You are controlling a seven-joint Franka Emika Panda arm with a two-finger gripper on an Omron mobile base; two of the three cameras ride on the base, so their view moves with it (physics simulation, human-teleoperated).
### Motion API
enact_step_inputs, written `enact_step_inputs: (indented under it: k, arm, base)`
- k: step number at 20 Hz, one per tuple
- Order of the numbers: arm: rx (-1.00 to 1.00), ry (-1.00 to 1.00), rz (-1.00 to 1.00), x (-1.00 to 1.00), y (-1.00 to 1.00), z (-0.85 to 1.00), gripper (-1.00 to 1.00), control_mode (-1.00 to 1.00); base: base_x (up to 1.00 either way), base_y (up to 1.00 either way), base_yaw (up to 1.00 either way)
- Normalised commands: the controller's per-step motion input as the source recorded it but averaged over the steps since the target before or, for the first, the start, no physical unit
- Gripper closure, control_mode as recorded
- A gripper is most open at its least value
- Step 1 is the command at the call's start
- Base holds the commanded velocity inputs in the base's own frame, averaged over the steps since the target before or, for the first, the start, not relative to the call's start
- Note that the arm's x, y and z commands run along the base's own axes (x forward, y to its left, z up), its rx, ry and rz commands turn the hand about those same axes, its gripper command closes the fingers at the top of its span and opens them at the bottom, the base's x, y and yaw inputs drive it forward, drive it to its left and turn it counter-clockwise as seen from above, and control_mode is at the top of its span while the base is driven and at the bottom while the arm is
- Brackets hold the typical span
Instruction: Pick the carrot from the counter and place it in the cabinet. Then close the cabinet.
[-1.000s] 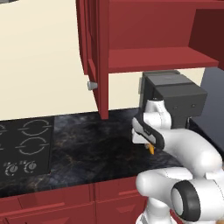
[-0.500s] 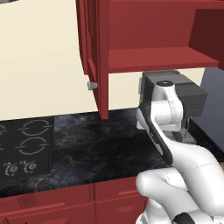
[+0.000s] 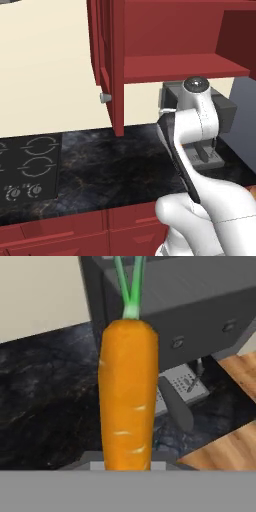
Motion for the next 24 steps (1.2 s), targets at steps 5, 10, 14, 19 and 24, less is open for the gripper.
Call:
enact_step_inputs:
  k: [5, 10, 14, 19, 24]
  arm:
    - [-0.13, -0.39, 0.0, 0.07, -0.01, 1.0, 1.0, -1.0]
    - [-0.05, -0.19, 0.0, 0.6, -0.17, 1.0, 1.0, -1.0]
    - [-0.03, -0.11, 0.0, 0.88, -0.31, 1.0, 1.0, -1.0]
    - [-0.01, -0.01, -0.02, 1.0, -0.28, 0.66, 1.0, -1.0]
    - [0.0, 0.06, -0.01, 1.0, -0.07, -0.07, 1.0, -1.0]
  base:
    - [0.0, 0.0, 0.0]
    - [0.0, 0.0, 0.0]
    - [0.0, 0.0, 0.0]
    - [0.0, 0.0, 0.0]
    - [0.0, 0.0, 0.0]
